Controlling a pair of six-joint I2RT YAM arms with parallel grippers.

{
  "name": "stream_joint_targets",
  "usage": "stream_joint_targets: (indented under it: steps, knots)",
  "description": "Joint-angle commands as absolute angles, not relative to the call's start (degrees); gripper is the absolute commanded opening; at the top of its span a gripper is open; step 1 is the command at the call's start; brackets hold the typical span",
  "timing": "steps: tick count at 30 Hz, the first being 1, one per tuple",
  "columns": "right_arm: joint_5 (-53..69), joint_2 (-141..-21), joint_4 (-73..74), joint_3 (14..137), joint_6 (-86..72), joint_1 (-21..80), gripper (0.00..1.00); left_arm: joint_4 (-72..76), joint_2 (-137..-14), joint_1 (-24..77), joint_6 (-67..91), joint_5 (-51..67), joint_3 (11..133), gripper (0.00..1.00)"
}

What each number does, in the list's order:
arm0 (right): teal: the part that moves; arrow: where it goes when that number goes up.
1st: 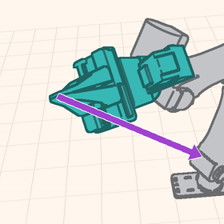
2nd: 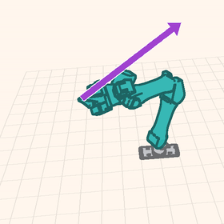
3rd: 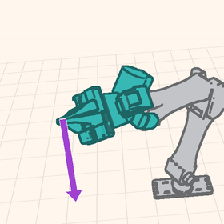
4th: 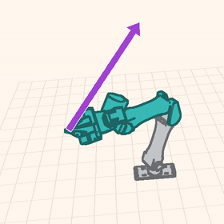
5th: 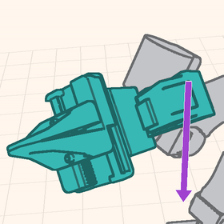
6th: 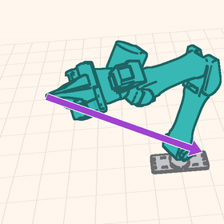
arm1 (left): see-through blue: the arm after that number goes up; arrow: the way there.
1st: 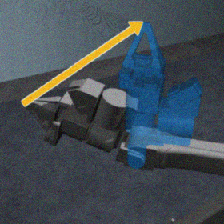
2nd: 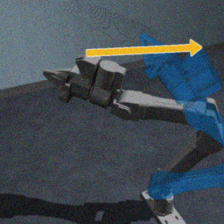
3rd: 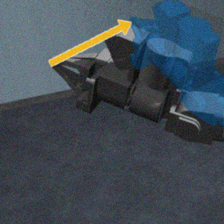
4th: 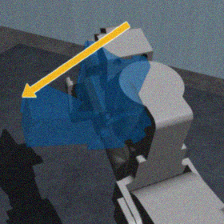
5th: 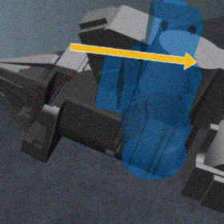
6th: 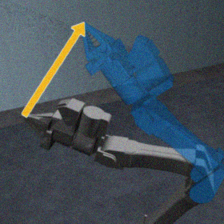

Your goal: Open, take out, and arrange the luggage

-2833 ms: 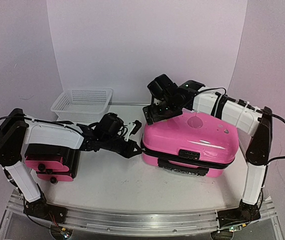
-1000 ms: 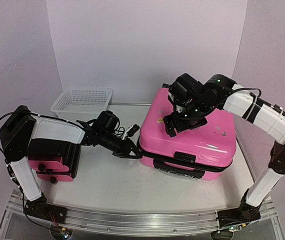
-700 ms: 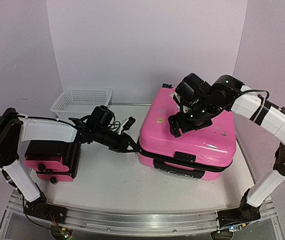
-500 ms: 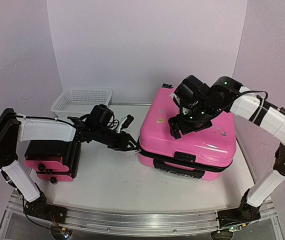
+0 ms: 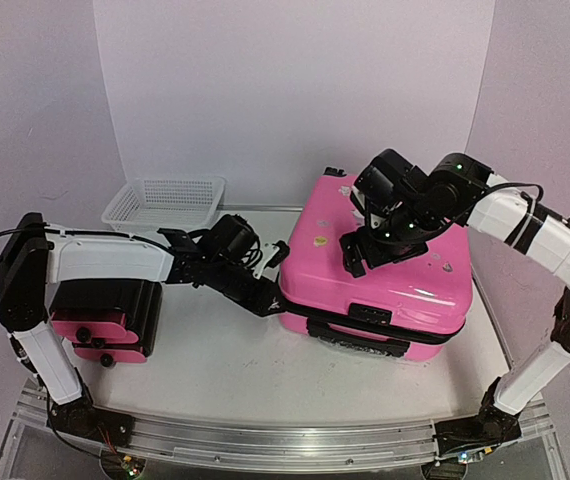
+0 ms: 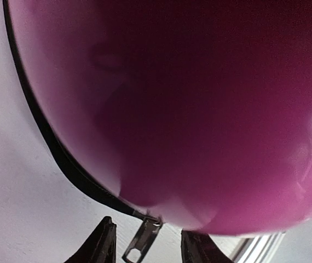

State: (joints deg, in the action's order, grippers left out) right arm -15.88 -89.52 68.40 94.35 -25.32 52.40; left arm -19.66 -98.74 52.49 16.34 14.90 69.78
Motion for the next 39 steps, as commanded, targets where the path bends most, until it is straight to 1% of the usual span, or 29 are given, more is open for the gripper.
stream_joint_targets:
  steps: [1, 2, 7, 9, 12, 15, 19, 22, 27, 29, 34, 37, 39]
  knots:
    - [-16.62, -86.43, 66.43, 94.16, -25.15, 52.49, 0.98, -23.91, -99.14, 54.09, 10.98, 6.65, 73.46, 0.37]
    - [-16.66, -86.28, 66.32, 93.98, -25.14, 52.51, 0.98, -24.20, -99.23, 54.40, 10.72, 5.74, 73.75, 0.34]
    - [-16.28, -86.22, 66.04, 93.52, -25.47, 52.53, 0.98, -28.11, -100.89, 56.28, 8.94, -2.30, 76.16, 0.26]
    - [-16.16, -86.22, 65.97, 93.47, -25.51, 52.49, 0.98, -28.61, -101.20, 56.97, 7.92, -2.80, 76.71, 0.23]
    - [-16.26, -86.01, 65.90, 93.43, -25.56, 52.53, 0.98, -28.71, -100.99, 57.46, 7.58, -2.88, 76.97, 0.15]
    - [-16.39, -85.77, 65.85, 93.11, -25.72, 52.49, 0.98, -28.78, -100.73, 57.76, 7.45, -3.22, 76.99, 0.11]
    - [-16.45, -85.54, 65.70, 92.52, -25.84, 52.52, 0.98, -29.18, -100.81, 57.75, 7.30, -4.40, 77.40, 0.01]
    - [-16.51, -85.56, 65.69, 92.38, -25.92, 52.55, 0.98, -29.57, -100.64, 57.68, 7.57, -5.69, 77.64, 0.00]
    - [-18.35, -86.37, 65.88, 91.23, -25.49, 52.54, 0.98, -30.24, -100.63, 55.76, 12.36, -13.60, 78.00, 0.00]
    - [-19.07, -87.11, 66.48, 90.58, -25.34, 52.56, 0.98, -29.73, -100.60, 52.64, 14.25, -12.00, 77.57, 0.00]
    - [-20.70, -86.66, 66.46, 87.34, -26.30, 52.64, 0.98, -21.29, -100.27, 44.91, 14.78, -1.78, 74.81, 0.00]
    - [-21.75, -85.78, 66.50, 86.56, -27.25, 52.58, 0.98, -17.94, -99.70, 44.58, 12.91, 5.81, 74.23, 0.00]
    - [-22.99, -85.20, 67.57, 86.70, -27.98, 52.63, 0.98, -15.07, -98.11, 47.07, 11.17, 9.85, 72.60, 0.00]
